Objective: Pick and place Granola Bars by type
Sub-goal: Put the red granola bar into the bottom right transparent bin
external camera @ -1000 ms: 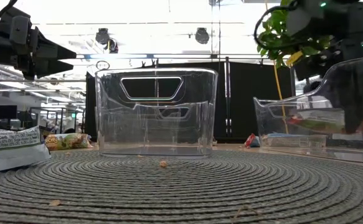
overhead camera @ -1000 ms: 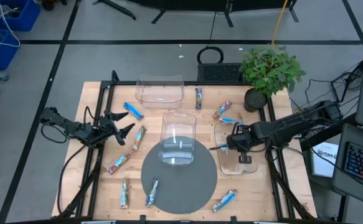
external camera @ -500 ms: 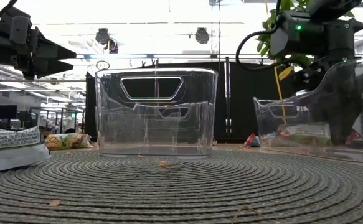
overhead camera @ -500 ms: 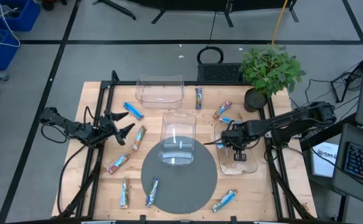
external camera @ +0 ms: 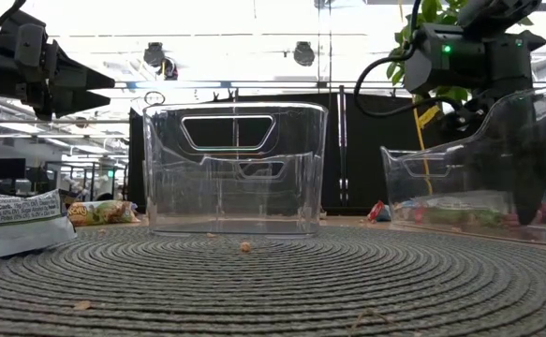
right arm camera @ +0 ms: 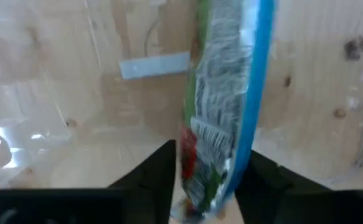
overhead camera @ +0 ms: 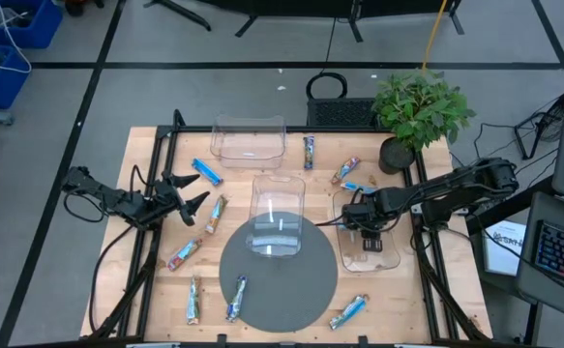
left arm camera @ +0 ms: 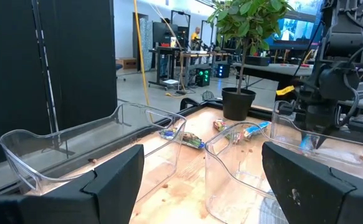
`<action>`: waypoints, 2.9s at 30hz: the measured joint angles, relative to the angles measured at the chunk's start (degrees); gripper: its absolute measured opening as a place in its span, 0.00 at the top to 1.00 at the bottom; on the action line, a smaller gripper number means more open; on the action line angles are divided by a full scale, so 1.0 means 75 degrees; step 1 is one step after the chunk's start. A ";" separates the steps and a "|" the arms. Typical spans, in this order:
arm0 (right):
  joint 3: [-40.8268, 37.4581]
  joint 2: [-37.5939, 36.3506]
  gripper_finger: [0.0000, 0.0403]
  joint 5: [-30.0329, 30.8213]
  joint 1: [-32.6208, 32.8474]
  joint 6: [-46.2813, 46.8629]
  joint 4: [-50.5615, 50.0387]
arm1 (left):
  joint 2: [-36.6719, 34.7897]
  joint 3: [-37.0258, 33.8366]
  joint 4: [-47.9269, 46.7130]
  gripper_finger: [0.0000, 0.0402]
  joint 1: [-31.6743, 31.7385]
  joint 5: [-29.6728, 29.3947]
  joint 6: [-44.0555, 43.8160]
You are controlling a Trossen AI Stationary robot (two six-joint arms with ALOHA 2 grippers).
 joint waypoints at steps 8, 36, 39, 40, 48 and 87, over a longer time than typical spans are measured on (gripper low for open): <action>0.0399 -0.0131 0.49 0.0003 0.0000 -0.0043 -0.0862 | 0.0000 0.0000 -0.0001 0.19 -0.0001 -0.0001 -0.0001; 0.5347 -0.0329 0.43 0.0047 -0.0001 -0.0370 -0.2913 | 0.0000 0.0000 0.0002 0.19 -0.0003 0.0002 0.0002; 0.5699 -0.0329 0.41 0.0046 -0.0003 -0.0562 -0.2679 | 0.0000 0.0000 0.0002 0.19 -0.0001 0.0001 -0.0001; 0.5784 -0.0329 0.41 0.0047 -0.0003 -0.0646 -0.2562 | 0.0000 0.0000 0.0001 0.19 -0.0003 0.0002 0.0002; 0.6431 -0.0329 0.40 0.0443 0.0000 -0.1617 -0.1170 | 0.0000 0.0000 0.0001 0.19 -0.0003 -0.0001 0.0001; 0.9885 0.3312 0.41 0.3022 -0.3353 -0.8301 -0.3687 | 0.0000 0.0000 0.0002 0.19 0.0000 0.0002 -0.0001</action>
